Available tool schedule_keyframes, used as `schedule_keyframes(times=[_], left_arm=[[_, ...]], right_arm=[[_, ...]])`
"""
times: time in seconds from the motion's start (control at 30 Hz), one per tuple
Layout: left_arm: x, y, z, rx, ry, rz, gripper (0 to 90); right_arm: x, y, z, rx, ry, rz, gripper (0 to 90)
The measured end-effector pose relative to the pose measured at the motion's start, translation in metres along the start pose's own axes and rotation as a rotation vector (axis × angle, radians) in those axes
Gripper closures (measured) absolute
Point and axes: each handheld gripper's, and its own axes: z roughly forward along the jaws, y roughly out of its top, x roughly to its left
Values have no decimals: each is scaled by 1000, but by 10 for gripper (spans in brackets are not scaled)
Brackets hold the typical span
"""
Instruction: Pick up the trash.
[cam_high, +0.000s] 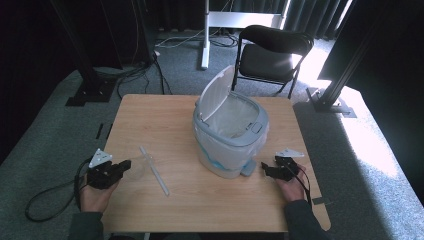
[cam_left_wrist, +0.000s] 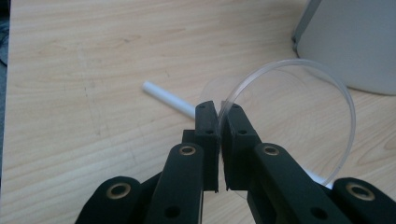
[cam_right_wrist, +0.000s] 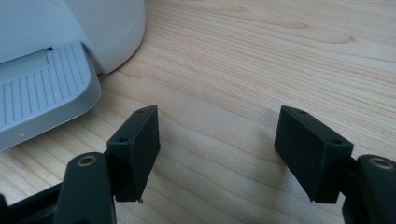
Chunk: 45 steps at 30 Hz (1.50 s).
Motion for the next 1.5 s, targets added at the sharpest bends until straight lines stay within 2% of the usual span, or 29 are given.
schedule_keyframes(times=[0.3, 0.8, 1.13, 1.5], left_arm=[[-6, 9, 2, -32, -13, 8, 861], [-20, 31, 2, -81, -50, 53, 861], [-28, 44, 1, -95, -66, 86, 860], [-37, 56, 3, -119, -90, 105, 860]], right_arm=[[0, 0, 0, 0, 1, -1, 300], [0, 0, 0, 0, 1, 0, 299], [0, 0, 0, 0, 1, -2, 296], [0, 0, 0, 6, 9, -10, 269]])
